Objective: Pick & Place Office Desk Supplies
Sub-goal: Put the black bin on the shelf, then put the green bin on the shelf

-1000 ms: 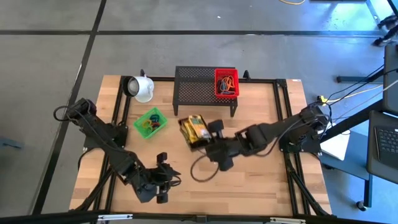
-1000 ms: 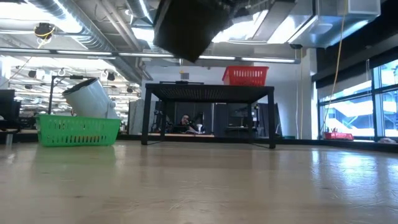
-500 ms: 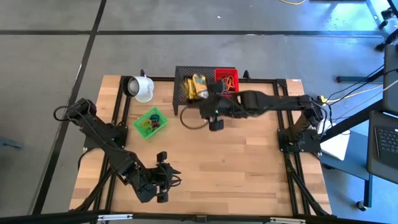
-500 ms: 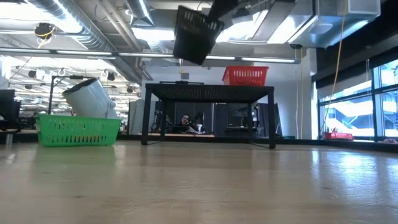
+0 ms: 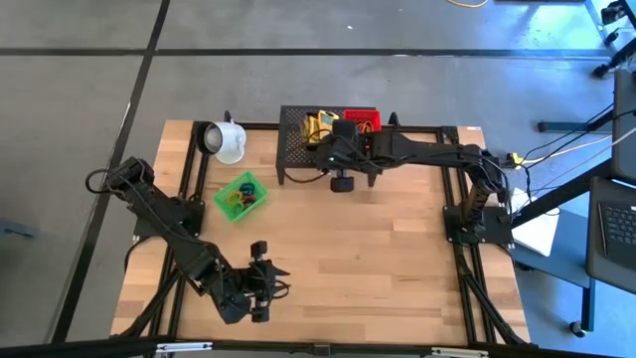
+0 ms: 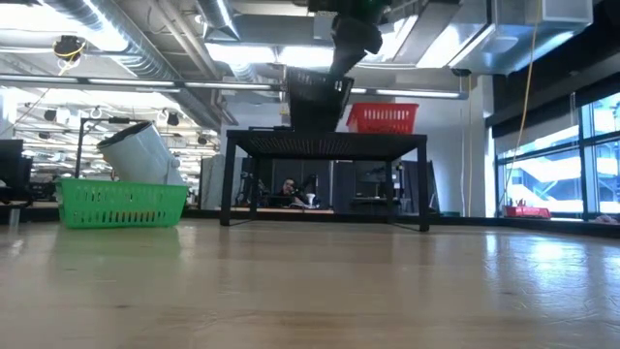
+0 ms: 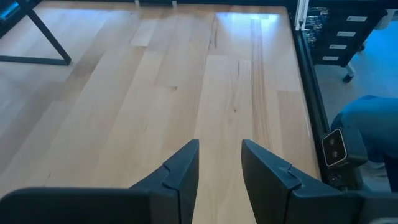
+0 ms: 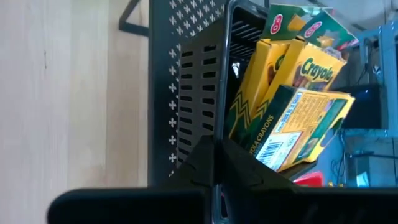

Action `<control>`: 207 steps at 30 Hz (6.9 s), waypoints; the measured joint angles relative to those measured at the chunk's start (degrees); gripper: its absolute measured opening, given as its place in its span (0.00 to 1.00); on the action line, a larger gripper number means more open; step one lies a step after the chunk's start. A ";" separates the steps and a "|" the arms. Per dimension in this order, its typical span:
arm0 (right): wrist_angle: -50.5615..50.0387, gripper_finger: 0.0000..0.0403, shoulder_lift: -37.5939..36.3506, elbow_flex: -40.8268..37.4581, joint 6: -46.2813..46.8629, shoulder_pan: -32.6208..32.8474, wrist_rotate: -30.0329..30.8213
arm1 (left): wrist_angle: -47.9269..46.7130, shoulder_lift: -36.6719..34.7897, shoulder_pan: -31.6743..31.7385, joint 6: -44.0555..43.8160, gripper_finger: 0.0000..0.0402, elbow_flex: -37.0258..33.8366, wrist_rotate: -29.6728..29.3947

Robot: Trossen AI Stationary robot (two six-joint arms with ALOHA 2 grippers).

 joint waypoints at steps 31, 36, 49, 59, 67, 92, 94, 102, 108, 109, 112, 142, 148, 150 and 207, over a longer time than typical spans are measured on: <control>-4.10 0.09 0.29 0.00 5.81 -2.06 -6.17 | -0.02 0.02 0.00 -0.07 0.28 0.00 0.08; -3.83 0.10 0.29 0.00 5.79 -2.11 -6.23 | -0.02 0.02 0.00 -0.06 0.28 0.00 0.10; -2.17 0.23 0.29 0.00 5.59 -2.17 -5.22 | -0.02 0.02 0.00 -0.11 0.28 0.00 0.19; -1.93 0.36 -0.08 0.00 5.33 -1.93 -4.26 | -0.01 0.02 0.00 -0.15 0.28 0.00 0.17; -4.20 0.41 -6.18 0.00 7.21 0.55 -4.29 | 0.00 0.02 1.55 -0.14 0.28 0.00 -1.88; -11.18 0.39 -21.31 -18.48 29.80 25.97 -1.95 | -45.70 -0.20 20.63 -18.13 0.31 0.00 12.83; -11.09 0.39 -23.20 -22.30 30.97 27.33 -1.95 | -46.76 -0.20 22.54 -16.75 0.31 0.00 12.87; -8.75 0.39 -32.12 -34.77 39.97 32.25 -1.73 | -43.60 -0.43 30.29 -7.82 0.31 -4.48 17.44; -5.47 0.39 -37.96 -41.58 46.35 35.57 -1.70 | -39.42 -4.74 35.70 -8.13 0.31 -13.36 18.71; -5.26 0.39 -38.50 -42.21 47.37 35.89 -1.70 | -38.44 -6.07 36.42 -8.38 0.31 -14.72 18.73; -4.32 0.39 -39.46 -43.41 49.29 36.51 -1.70 | -33.35 -10.06 38.14 -8.49 0.31 -18.77 20.29; -0.99 0.39 -39.53 -43.89 50.78 36.91 -1.70 | -11.59 -20.96 38.98 -10.10 0.20 -38.09 25.73; -0.99 0.39 -39.53 -43.89 50.79 36.91 -0.83 | -11.72 -20.96 37.42 -9.69 0.02 -38.12 25.74; -1.00 0.39 -39.53 -43.89 50.81 36.91 -0.23 | -11.76 -20.96 36.72 -9.62 0.01 -38.12 25.70; -1.05 0.39 -39.49 -43.89 48.69 36.91 -0.46 | 33.41 -8.63 33.68 -37.34 0.31 -36.41 20.65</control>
